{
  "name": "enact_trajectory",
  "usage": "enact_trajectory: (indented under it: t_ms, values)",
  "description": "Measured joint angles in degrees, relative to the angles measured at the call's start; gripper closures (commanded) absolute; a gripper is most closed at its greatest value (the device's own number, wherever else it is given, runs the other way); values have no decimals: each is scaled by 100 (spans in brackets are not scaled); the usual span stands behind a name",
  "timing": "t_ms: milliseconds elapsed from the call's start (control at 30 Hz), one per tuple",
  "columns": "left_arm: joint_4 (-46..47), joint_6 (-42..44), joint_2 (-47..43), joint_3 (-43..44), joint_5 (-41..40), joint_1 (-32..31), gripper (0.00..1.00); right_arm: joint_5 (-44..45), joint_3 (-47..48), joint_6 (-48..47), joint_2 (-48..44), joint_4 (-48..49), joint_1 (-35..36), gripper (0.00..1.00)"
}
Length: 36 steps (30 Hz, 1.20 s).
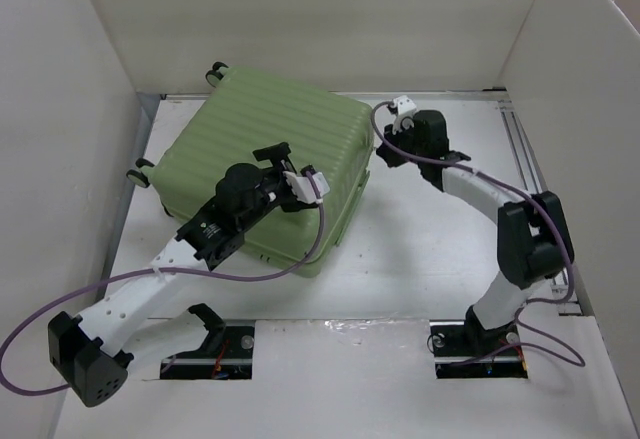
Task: Pack the luggage
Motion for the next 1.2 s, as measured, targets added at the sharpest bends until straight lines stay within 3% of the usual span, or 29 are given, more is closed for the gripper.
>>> enact_trajectory:
  t_ms: [233,467,733,833,867,967,1100,1200]
  values:
    - [120,-39,15,-28,168,-94,16,-673,1379,-205,1121,-256,-376,100]
    - [101,-376,9,-9,310,-83,11,-1344,1368,-251,1375,352,-568,100]
    - [-2238,-1154,-44,1408,833,509,6,-1397,1088,-334,1373,955,-560,100]
    - [-3174,-1405,11,2103,918,33,19,-1390,1082,-330,1373,988,-560,100]
    - [-3333,-1532,146,2347,892,-299,26,-1390,1080,-321,1373,988,-560,100]
    - [-3471,-1904,634,2752,848,-1362,37,-1386,1080,-291,1373,981,-560,100]
    - [-3491,-2400,1880,3143,295,-2444,39,-1386,1086,-262,1373,966,-560,100]
    - [-3381,-2916,3049,3497,-282,-2761,39,-1384,1091,-227,1373,957,-560,100]
